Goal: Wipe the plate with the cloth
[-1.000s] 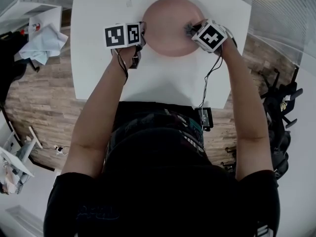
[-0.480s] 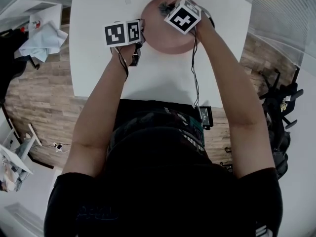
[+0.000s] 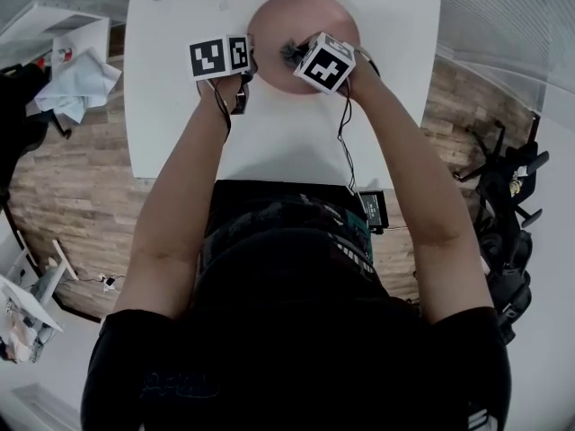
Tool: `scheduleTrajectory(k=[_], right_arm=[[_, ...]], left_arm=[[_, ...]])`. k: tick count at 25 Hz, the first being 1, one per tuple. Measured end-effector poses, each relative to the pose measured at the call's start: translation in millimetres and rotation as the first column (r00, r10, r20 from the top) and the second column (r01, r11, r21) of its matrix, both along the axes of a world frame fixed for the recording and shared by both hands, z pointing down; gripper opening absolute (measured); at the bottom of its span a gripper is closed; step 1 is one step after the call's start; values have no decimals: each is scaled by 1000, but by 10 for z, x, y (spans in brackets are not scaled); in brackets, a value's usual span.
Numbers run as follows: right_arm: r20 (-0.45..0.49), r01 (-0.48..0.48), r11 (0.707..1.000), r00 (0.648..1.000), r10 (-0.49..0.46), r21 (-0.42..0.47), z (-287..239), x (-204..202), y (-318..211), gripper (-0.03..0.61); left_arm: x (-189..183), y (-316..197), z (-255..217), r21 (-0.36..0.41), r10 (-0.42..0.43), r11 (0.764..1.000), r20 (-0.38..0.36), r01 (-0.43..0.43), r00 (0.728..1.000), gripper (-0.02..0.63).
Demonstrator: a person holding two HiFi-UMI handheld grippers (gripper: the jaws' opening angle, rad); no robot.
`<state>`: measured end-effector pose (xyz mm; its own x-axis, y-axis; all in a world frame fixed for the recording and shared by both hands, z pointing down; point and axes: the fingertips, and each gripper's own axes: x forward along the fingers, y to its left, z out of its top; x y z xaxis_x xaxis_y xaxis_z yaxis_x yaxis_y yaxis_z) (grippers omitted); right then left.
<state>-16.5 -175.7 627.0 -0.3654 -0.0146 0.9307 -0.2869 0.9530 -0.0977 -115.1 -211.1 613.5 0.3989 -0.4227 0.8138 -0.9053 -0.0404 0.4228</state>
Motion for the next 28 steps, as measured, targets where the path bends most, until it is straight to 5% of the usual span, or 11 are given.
scheduleTrajectory(k=[6,16,20,25,28], right_arm=[[-80,-103,992,991,109,72,-103,335,14,37],[180,-363,925,923,340,110,-891,308,-19,38],[312,-451,880,866,390,152,-1443,331,112,38],[516,-589,800,724,458,117,-2124,252,326,37],[594,-619,774,674,439,131,-2514,186,482,37]], left_arm=[[18,26,-53,25,39,999,41,-40,998,37],[-58,218,-630,156,110,980,77,-121,991,66],[-51,437,-1108,248,149,956,49,-157,988,66],[25,734,-1744,379,227,903,-26,-201,974,64],[68,905,-2083,450,273,865,-54,-221,960,41]])
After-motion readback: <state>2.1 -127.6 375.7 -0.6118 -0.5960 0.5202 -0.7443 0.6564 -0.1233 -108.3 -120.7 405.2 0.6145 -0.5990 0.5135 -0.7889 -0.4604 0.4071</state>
